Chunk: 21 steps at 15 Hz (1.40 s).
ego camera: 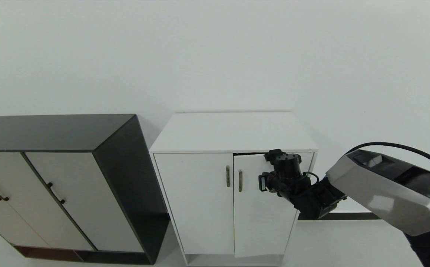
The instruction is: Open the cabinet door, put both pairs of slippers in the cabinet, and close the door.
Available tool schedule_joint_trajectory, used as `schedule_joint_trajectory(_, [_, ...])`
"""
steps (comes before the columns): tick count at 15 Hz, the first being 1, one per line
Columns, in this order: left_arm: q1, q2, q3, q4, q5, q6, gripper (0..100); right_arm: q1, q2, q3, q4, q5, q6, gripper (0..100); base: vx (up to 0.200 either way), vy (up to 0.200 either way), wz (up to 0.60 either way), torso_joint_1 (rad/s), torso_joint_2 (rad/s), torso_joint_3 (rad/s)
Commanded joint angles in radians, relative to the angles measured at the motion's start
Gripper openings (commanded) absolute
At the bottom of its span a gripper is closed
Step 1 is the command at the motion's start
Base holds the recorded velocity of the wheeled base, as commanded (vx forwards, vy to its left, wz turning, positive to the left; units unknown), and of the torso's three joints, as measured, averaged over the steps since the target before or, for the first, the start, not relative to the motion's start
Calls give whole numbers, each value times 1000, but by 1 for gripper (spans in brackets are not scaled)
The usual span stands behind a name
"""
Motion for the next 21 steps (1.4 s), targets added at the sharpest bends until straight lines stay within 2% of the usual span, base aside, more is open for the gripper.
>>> schedule_joint_trajectory(1, [0, 0, 0, 0, 0, 0, 0, -2, 10, -14, 2, 0, 1, 0, 0, 0, 0, 0, 0, 0])
schedule_joint_trajectory(7, [0, 0, 0, 0, 0, 0, 0, -5, 36, -75, 35, 0, 1, 0, 0, 0, 0, 0, 0, 0])
schedule_joint_trajectory(21, [0, 0, 0, 0, -2, 0, 0, -8, 48, -87, 44, -3, -1, 0, 0, 0, 0, 0, 0, 0])
